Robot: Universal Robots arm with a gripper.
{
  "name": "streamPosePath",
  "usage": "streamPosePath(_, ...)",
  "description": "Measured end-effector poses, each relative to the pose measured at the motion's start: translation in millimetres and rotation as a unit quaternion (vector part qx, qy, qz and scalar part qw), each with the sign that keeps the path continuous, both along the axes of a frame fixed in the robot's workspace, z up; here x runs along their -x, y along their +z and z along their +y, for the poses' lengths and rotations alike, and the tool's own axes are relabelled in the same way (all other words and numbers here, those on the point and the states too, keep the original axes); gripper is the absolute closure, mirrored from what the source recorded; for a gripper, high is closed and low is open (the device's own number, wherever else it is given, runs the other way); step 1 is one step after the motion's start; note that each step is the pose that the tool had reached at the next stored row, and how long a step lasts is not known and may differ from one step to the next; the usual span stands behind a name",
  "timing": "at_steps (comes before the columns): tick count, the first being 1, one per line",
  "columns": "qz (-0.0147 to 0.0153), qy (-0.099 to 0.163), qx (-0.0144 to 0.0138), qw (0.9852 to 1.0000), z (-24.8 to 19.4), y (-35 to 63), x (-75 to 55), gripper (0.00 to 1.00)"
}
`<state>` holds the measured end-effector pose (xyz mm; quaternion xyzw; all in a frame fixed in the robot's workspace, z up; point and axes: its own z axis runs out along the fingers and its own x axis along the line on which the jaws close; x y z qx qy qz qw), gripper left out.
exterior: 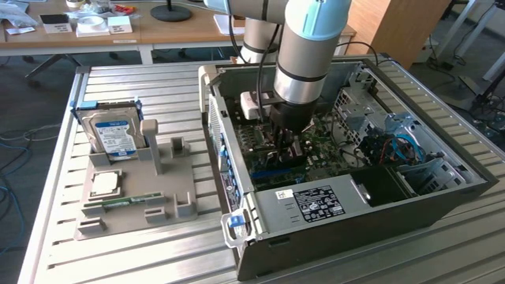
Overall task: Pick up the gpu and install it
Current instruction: 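Insert the gpu into the slot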
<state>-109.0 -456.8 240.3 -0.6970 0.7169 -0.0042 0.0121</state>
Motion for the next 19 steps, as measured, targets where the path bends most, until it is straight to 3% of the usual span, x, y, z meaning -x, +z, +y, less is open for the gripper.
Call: streamPosePath(19, -0.0002, 0.000, -0.0002, 1.0000, -1.1, 1.9, 0.2, 0.73)
